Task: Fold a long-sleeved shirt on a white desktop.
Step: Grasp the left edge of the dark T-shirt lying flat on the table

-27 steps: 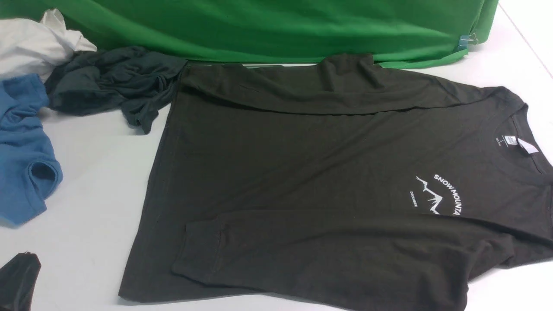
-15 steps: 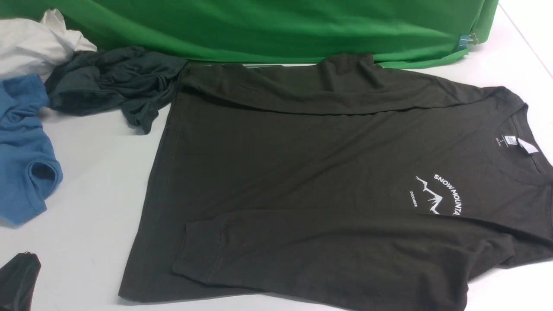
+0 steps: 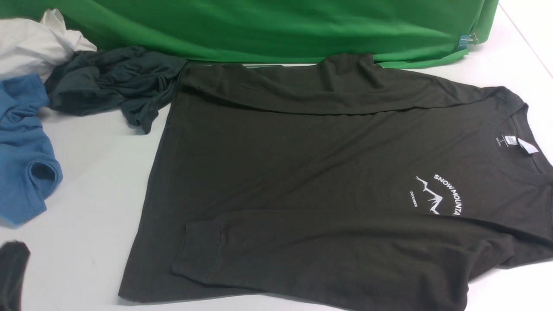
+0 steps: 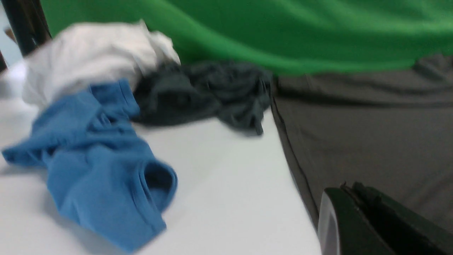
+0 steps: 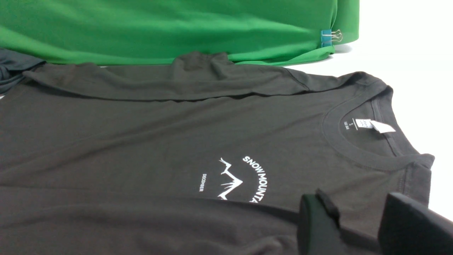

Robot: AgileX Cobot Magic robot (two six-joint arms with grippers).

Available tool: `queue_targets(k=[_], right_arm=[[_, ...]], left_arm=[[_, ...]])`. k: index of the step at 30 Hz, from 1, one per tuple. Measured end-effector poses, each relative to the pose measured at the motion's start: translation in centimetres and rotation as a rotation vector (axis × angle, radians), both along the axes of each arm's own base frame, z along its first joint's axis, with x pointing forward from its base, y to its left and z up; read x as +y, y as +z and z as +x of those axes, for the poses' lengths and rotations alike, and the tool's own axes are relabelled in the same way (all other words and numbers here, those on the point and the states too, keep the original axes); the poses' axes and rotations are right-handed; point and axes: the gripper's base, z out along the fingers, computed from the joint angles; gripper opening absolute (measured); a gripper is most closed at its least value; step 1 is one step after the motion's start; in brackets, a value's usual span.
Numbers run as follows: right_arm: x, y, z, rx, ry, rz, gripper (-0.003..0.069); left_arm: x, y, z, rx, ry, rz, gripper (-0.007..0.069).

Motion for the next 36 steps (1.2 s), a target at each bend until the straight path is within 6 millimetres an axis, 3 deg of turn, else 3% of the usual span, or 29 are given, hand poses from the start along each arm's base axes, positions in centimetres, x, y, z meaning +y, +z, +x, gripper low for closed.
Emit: queue_targets(k=[4,12,14,20,24,27,29,36], right_arm=[[0.0,0.0,0.0,0.000,0.000,0.000,0.0247],[0.0,0.0,0.0,0.000,0.000,0.000,0.0247],[0.0,0.0,0.0,0.000,0.000,0.000,0.0247],[0.0,0.0,0.0,0.000,0.000,0.001,0.0247],[0.0,0.0,0.0,0.000,0.000,0.001,0.0247],[0.0,0.0,0.0,0.000,0.000,0.000,0.0247],[0.0,0.0,0.0,-0.002,0.000,-0.004,0.0247],[0.0,0.0,0.0,-0.004,0.000,-0.006,0.0247]], left_arm=[[0.2,1.0,0.0,-0.125,0.018,-0.315,0.0020],[0.9,2.4,-0.3,-0.305,0.044,-0.631,0.0020],[0.6,2.8,-0.3,-0.283,0.024,-0.638,0.0020],[0.2,8.2,-0.9,-0.304,-0.004,-0.345,0.0020],[0.2,9.5,1.4,-0.090,0.012,-0.241,0.0020],[0.1,9.2,3.7,0.143,0.004,-0.203,0.0020],[-0.4,8.5,6.2,0.398,-0.044,-0.202,0.0020],[-2.7,9.5,9.8,0.634,-0.293,-0.159,0.0020]])
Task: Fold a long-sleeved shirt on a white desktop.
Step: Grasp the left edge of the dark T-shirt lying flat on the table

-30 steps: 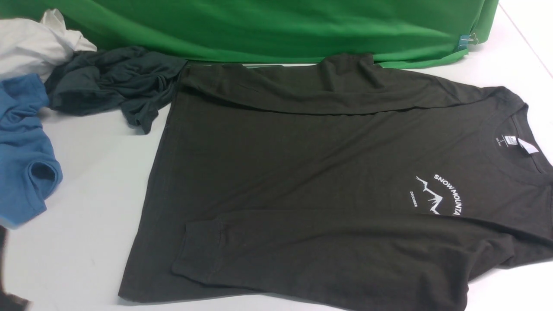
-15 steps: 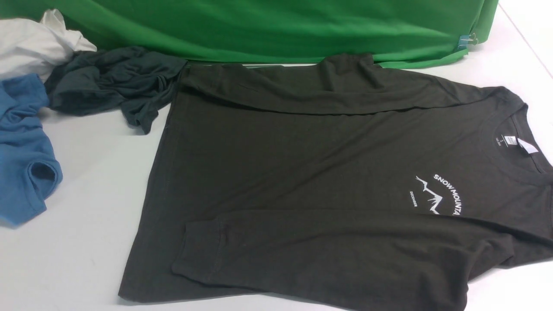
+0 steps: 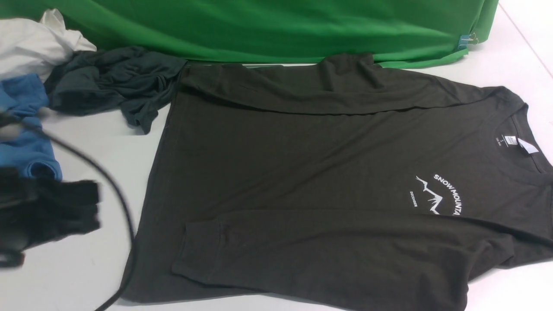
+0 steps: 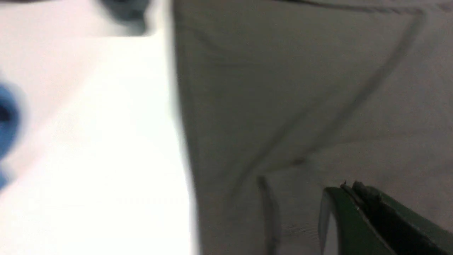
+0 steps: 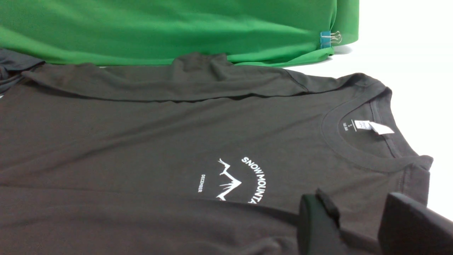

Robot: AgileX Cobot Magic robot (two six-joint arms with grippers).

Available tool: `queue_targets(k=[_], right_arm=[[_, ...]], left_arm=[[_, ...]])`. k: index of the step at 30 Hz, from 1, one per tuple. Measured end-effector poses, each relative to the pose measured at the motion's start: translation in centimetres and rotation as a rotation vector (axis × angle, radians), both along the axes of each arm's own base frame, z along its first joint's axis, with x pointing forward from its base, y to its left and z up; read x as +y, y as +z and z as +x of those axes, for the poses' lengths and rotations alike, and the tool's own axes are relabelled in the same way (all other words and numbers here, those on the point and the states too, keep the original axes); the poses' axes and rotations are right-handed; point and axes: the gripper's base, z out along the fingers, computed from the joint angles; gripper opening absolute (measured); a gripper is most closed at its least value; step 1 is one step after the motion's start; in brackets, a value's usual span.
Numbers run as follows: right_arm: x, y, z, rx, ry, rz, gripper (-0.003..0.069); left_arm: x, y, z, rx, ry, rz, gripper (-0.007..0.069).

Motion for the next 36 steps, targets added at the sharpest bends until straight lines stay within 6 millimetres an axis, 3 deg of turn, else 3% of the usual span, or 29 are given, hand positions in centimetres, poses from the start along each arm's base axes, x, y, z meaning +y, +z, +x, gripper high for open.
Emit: queue_targets(k=[8,14,19,22,26,27,29,30,33,36], right_arm=[[0.0,0.3,0.1,-0.030,0.000,0.018,0.0247],[0.2,2.4,0.1,-0.211,-0.008,0.466,0.0247],[0.2,3.4,0.0,-0.314,0.014,0.571,0.0242],[0.3,3.9,0.0,-0.229,0.021,0.678,0.0192],[1.1,7.8,-0.2,-0.045,0.122,0.500,0.0157],[1.5,10.0,-0.2,0.013,0.180,0.397,0.0155],[1.9,11.2,-0.2,0.100,0.240,0.287,0.0155],[2.2,13.4,-0.3,0.175,0.315,0.168,0.0155],[2.7,15.5,-0.3,0.309,0.415,-0.005,0.0155],[3.2,17.7,-0.4,0.403,0.531,-0.161,0.0154]], left_arm=[[-1.9,-0.7,2.0,0.043,-0.199,0.038,0.0020],[-5.2,-2.2,1.7,0.109,-0.453,0.110,0.0020],[-6.7,-3.1,1.3,0.180,-0.544,0.143,0.0020],[-7.1,-3.8,1.8,0.252,-0.549,0.166,0.0020],[-7.5,-4.1,3.7,0.346,-0.530,0.209,0.0020],[-7.6,-4.2,4.6,0.363,-0.534,0.236,0.0020],[-7.8,-4.1,5.4,0.371,-0.533,0.251,0.0020],[-8.0,-4.2,6.3,0.376,-0.521,0.263,0.0022],[-8.2,-4.2,7.9,0.372,-0.493,0.271,0.0041],[-7.7,-5.2,10.1,0.404,-0.447,0.270,0.0119]])
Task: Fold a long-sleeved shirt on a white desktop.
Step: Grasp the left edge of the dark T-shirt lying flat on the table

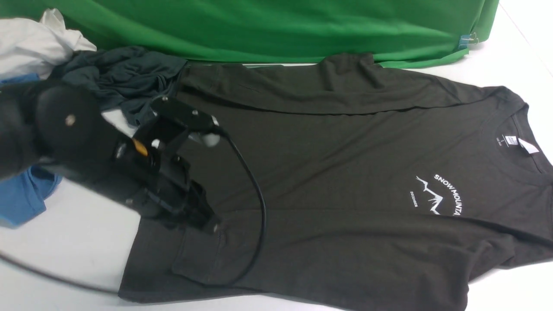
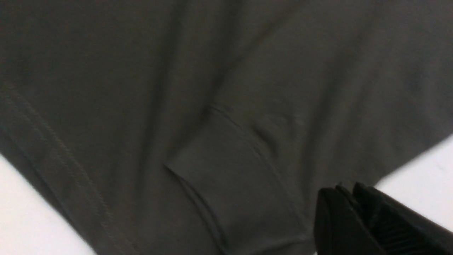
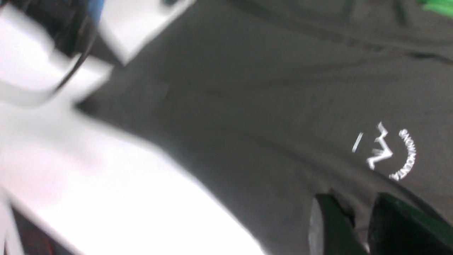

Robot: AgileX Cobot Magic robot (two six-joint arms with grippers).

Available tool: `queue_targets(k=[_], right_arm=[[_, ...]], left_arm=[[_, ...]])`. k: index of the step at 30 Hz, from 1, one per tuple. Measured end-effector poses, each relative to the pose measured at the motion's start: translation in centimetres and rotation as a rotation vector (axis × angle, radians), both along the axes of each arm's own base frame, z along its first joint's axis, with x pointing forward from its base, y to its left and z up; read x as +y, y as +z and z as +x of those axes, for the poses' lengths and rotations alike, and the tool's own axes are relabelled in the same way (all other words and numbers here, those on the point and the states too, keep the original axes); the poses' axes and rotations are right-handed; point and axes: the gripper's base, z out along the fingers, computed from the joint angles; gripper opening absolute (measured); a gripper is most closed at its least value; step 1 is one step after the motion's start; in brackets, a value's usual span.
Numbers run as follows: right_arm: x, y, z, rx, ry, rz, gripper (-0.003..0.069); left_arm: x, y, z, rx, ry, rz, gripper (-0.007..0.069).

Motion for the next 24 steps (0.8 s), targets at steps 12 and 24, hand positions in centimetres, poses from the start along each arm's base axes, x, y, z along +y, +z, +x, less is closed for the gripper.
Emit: queue_targets(k=[12,24], right_arm=[[0.8,1.8,0.0,-0.113,0.143,0.004,0.0162],[0.8,1.9,0.1,-0.123,0.145,0.007,0.0179]], left_arm=[[1.3,-6.4,4.1,0.030,-0.048,0.107,0.0364],[1.2,-8.5,4.6,0.063,-0.074,0.136,0.0250]])
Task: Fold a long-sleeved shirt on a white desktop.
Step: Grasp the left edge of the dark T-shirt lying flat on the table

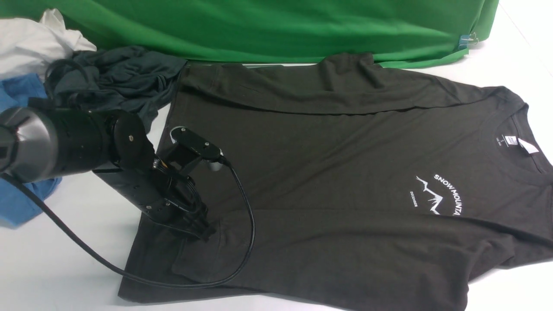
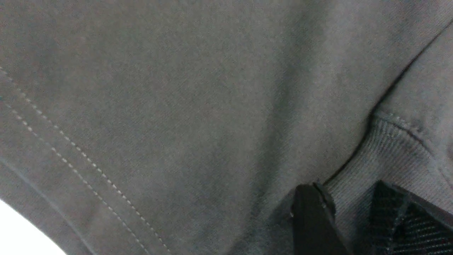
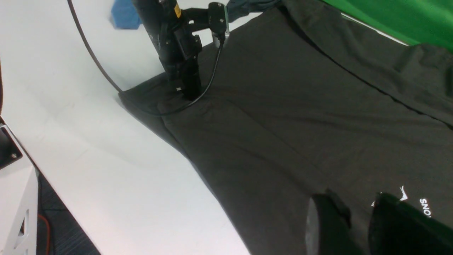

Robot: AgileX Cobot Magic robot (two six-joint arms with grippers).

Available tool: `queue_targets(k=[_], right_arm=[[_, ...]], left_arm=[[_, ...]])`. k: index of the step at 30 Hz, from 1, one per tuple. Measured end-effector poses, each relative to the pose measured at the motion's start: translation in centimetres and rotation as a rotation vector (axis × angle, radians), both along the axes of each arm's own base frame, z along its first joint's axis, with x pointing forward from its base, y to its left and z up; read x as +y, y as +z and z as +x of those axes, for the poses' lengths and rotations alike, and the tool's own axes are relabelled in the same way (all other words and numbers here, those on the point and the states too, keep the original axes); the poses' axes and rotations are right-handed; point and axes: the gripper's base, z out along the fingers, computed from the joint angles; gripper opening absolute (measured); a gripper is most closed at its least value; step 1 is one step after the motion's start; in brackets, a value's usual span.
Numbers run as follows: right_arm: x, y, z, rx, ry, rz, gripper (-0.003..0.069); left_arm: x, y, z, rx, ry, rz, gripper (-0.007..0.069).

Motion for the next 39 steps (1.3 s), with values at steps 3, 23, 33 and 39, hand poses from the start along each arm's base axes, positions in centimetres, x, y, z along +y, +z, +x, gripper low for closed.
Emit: queue_targets(k=[3,23,33,39], right_arm=[[0.00,0.00,0.00,0.000,0.000,0.000,0.0182],[0.01,0.03,0.01,0.003,-0.005,0.009,0.0197],[0.03,0.03,0.00,0.013,-0.011,0.020,0.0200],[0.03,0.02,-0.01,0.018,-0.014,0.025,0.0200]], left_arm=[[0.00,-0.12,0.05,0.001,-0.001,0.002,0.0246],[0.12,-0.20,0.19,0.027,0.132,-0.008,0.0300],[0.27,-0.21,0.30,0.028,0.163,0.004,0.0426],[0.19,-0.19,0.33,0.027,0.173,-0.007,0.0405]])
